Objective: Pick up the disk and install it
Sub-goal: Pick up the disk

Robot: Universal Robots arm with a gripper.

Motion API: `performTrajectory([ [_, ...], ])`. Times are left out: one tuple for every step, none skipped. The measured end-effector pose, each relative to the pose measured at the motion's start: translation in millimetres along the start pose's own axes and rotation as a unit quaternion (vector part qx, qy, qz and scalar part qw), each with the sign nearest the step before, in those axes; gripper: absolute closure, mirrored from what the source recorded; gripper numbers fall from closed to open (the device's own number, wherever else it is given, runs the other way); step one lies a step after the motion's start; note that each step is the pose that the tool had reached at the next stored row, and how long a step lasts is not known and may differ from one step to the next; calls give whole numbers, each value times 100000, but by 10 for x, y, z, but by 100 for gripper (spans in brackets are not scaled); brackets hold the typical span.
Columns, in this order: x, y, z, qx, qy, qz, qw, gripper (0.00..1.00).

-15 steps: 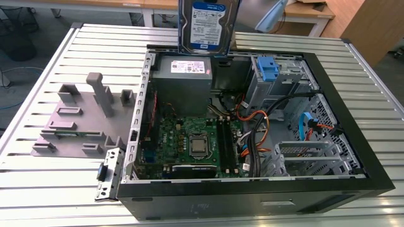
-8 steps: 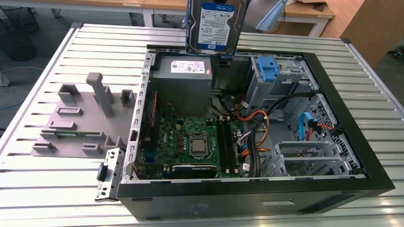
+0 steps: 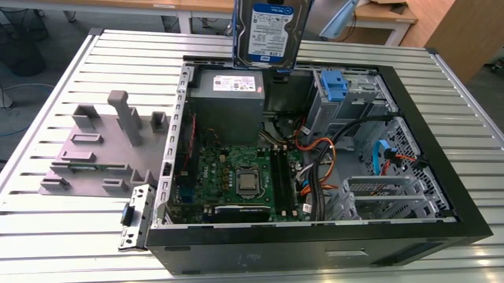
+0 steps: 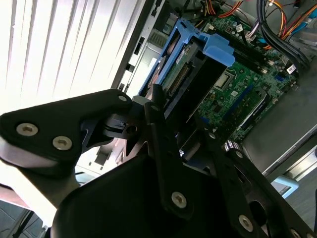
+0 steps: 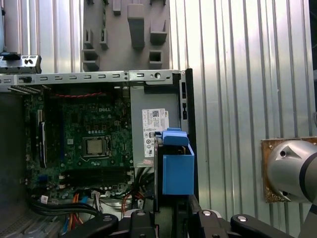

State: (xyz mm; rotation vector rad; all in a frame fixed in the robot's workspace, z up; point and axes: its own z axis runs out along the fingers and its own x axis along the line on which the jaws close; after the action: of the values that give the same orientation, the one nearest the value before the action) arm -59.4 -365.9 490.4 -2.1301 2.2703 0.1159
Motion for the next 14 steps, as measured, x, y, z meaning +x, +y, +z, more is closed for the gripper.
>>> performTrajectory([
  [0,0,0,2,-1,-1,100000,65],
  [0,0,0,0,-1,-1,100000,65],
  [1,-1,0,1,12,-1,100000,65],
  [3,-1,0,2,21,-5,100000,65],
  [8,-2,-1,1,28,-11,100000,65],
  [13,-2,-1,3,31,-8,100000,65],
  [21,-2,-1,2,33,-1,100000,65],
  [29,-2,-2,2,34,-3,100000,65],
  [40,-3,-3,4,36,-1,100000,65],
  [53,-4,-3,3,35,-2,100000,65],
  [69,-5,-4,4,35,1,100000,65],
  [84,-5,-5,4,34,1,100000,65],
  [100,-6,-6,3,36,0,100000,65],
  [115,-8,-8,0,41,0,100000,65],
])
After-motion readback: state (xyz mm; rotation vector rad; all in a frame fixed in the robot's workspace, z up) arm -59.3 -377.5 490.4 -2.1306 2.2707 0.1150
